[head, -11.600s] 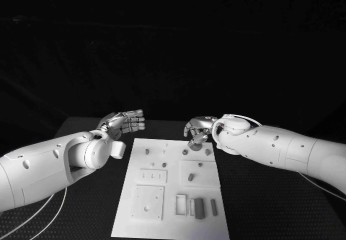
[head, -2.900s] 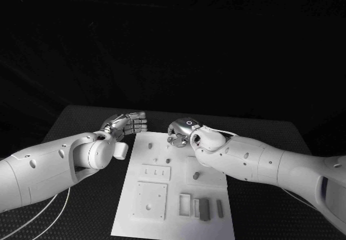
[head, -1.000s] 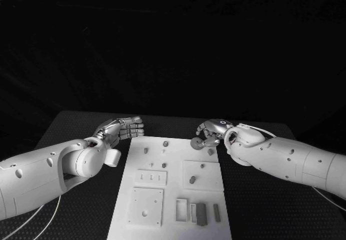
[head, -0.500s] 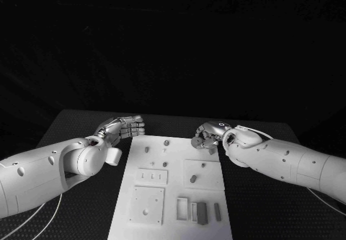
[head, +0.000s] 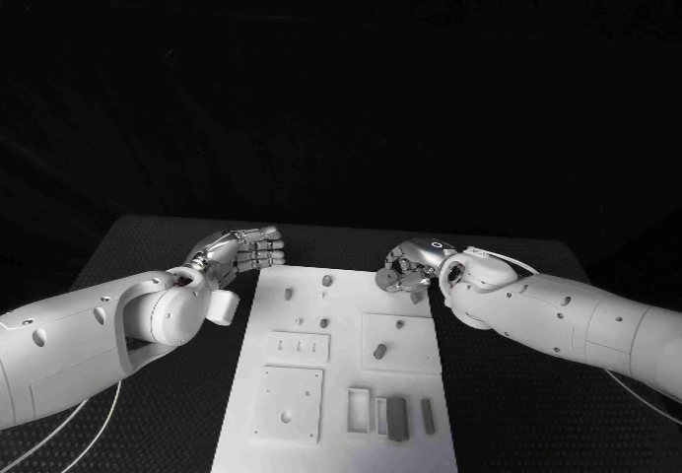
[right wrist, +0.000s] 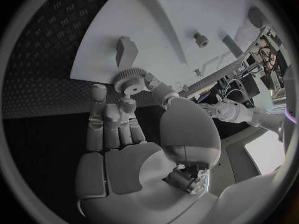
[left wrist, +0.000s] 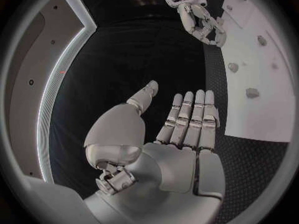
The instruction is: Assemble the parts on the task board
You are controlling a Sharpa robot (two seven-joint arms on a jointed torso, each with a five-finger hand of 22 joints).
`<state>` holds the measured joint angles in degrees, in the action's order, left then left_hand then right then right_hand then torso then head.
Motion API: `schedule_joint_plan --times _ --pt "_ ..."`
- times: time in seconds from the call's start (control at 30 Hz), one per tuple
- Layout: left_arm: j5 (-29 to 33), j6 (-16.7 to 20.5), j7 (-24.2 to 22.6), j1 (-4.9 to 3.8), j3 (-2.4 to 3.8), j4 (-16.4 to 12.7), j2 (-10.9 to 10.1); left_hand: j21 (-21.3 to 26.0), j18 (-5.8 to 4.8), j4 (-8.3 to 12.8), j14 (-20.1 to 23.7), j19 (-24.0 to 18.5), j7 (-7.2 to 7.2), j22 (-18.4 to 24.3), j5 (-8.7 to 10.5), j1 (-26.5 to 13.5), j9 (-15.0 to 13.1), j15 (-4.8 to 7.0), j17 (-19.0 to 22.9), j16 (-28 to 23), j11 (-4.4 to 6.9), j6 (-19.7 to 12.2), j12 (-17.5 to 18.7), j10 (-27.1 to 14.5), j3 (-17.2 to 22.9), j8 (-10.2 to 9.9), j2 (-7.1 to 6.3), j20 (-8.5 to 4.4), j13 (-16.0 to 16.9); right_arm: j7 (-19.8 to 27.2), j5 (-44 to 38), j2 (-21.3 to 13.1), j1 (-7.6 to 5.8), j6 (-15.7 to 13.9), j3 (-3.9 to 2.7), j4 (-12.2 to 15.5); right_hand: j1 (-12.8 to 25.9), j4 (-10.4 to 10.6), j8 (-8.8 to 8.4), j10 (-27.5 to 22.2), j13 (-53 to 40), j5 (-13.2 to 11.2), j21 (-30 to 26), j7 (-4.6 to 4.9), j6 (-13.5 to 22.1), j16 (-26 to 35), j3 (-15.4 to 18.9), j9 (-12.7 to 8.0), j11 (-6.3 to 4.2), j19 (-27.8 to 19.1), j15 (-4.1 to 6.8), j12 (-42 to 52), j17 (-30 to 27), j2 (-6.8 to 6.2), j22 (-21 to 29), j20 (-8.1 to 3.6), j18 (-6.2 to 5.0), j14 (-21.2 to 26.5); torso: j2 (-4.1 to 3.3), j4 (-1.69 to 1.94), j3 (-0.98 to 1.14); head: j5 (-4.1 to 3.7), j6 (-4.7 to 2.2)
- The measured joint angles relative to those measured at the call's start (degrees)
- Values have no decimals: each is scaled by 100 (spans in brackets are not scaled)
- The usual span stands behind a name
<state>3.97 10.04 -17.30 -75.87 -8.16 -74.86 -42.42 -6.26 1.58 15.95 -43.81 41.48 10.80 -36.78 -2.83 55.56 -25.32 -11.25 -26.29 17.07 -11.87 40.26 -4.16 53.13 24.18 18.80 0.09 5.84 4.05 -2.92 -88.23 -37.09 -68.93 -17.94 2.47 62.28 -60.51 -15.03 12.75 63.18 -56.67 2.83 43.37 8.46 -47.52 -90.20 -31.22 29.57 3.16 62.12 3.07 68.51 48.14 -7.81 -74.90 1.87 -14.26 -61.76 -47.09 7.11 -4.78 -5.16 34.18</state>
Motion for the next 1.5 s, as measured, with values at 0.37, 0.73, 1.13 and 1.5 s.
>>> schedule_joint_plan --times 0.37,0.73,1.13,1.5 --pt "-1 -12 9 0 0 6 0 0 0 0 0 0 1 0 0 0 0 0 0 0 0 0 0 0 0 0 0 0 0 63 156 -22 33 -98 3 5 78 -30 -26 20 16 0 0 53 44 -21 46 -15 -20 0 4 0 -22 -34 0 0 -2 -5 0 -3 0 -11 -27" --pt "-2 -11 17 0 0 14 3 22 0 0 0 0 3 -1 0 0 0 0 5 0 0 -4 0 0 0 -21 0 0 0 69 251 -29 37 -101 4 5 126 11 -29 20 28 0 22 56 41 -35 6 -15 -20 0 4 0 -36 217 0 0 -2 -4 0 0 -1 -27 -41" --pt "-3 -13 24 2 0 39 16 22 0 0 0 0 4 -2 0 0 5 0 4 0 0 -4 0 0 0 -21 0 0 0 78 386 -32 36 -64 0 -7 44 -144 -16 8 34 0 22 42 27 -55 -48 -12 -32 0 -1 23 -50 574 0 0 -2 1 3 1 -3 -31 -41" --pt "-4 -13 29 2 -1 36 16 22 0 0 0 0 4 -1 0 0 11 0 9 -22 0 -4 0 0 0 -21 0 0 -5 79 159 -32 46 -96 -5 5 -224 -173 24 -1 41 -1 45 -18 -34 -67 -19 2 -41 -31 18 45 -63 419 0 -12 -2 29 3 0 -8 -44 -49"
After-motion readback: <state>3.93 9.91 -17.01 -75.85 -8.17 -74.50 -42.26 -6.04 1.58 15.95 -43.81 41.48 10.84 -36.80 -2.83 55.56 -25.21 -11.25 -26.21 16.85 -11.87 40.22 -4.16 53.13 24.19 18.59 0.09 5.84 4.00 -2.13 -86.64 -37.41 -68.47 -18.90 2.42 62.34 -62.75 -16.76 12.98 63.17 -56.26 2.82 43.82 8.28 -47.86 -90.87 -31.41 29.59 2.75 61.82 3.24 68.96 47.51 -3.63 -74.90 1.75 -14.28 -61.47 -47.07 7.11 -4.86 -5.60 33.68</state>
